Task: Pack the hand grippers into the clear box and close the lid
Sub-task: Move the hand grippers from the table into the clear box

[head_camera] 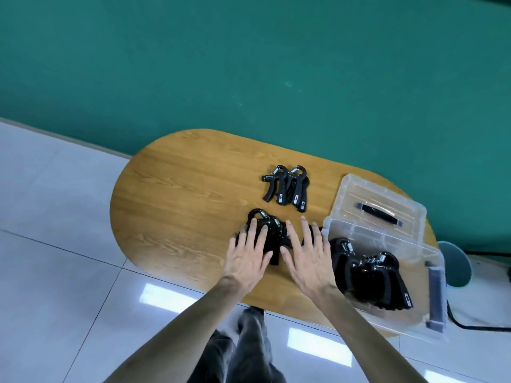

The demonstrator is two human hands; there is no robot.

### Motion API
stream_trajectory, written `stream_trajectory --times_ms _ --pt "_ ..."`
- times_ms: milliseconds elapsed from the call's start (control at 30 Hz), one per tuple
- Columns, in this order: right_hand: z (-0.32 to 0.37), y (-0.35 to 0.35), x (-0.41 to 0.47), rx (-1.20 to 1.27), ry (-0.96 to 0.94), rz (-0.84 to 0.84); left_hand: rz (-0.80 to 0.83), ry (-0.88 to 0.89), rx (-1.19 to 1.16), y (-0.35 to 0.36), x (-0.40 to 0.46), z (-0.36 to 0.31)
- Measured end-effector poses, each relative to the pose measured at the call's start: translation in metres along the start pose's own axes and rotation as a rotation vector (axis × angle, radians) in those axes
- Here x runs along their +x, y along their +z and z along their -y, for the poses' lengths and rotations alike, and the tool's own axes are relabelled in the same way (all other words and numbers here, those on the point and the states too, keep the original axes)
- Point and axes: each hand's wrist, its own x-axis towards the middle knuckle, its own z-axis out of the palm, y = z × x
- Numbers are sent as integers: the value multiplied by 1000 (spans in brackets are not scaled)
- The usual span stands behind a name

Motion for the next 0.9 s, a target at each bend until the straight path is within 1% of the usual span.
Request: stream_trajectory --times_ms 267,400,600,767,900 --pt "-4 14 47 -22 -38 108 71 -16 -53 27 30 16" --pt "0 22 80 13 -14 133 158 -50 -55 41 54 22" --pt "0 47 127 7 -27 174 236 -98 -62 60 89 26" --pt "-3 67 173 36 -23 219 245 -98 -121 81 113 26" --pt "-2 80 215 38 -12 188 217 -114 -182 100 128 24"
